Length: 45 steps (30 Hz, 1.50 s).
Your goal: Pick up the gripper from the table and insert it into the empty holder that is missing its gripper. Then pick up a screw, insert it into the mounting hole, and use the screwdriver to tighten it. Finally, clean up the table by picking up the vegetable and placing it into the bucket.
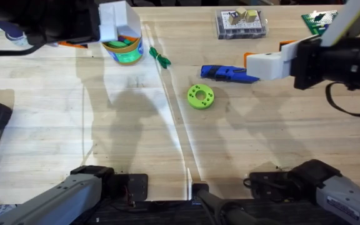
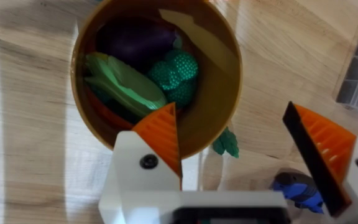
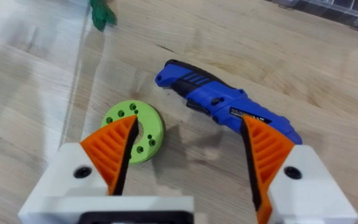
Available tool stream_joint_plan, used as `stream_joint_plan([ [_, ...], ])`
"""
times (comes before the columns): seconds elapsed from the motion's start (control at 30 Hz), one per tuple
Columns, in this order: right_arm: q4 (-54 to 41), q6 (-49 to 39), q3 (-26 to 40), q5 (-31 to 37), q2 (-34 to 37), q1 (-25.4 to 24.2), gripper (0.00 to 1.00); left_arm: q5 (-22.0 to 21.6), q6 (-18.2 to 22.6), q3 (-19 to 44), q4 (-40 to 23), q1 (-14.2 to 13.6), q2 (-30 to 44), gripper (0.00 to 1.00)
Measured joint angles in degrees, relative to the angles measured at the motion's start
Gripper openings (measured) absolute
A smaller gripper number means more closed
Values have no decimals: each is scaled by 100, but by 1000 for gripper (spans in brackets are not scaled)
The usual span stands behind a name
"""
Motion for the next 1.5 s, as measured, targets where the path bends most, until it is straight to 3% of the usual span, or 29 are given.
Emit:
stream_joint_plan([
  [0.17,89,2,-8,2,-152,-23,965,2,32,-45,-162,1,-188,992],
  [0.3,337,2,-5,4,-455,-54,965,2,-155,-58,-22,1,-912,992],
  [0.43,340,2,3,2,-592,-55,965,-5,-823,-38,-25,-6,-1398,992],
  [0.53,340,2,4,3,-503,-55,965,-113,-1442,-215,89,-154,-1307,992],
  [0.63,340,2,4,4,-375,-55,965,-364,-2015,-698,472,-555,-974,992],
  [0.8,340,2,4,2,-196,-55,965,-969,-2934,-1572,1692,-1413,15,992],
  [0.9,340,2,4,4,-133,-55,965,-1211,-3256,-1731,2295,-1703,645,992],
  [1.23,356,2,4,2,-82,-56,965,-1485,-3581,-1752,4352,-1746,2557,992],
  [1.5,364,2,4,2,-75,-59,965,-1660,-3615,-1757,5107,-1746,3355,995],
])
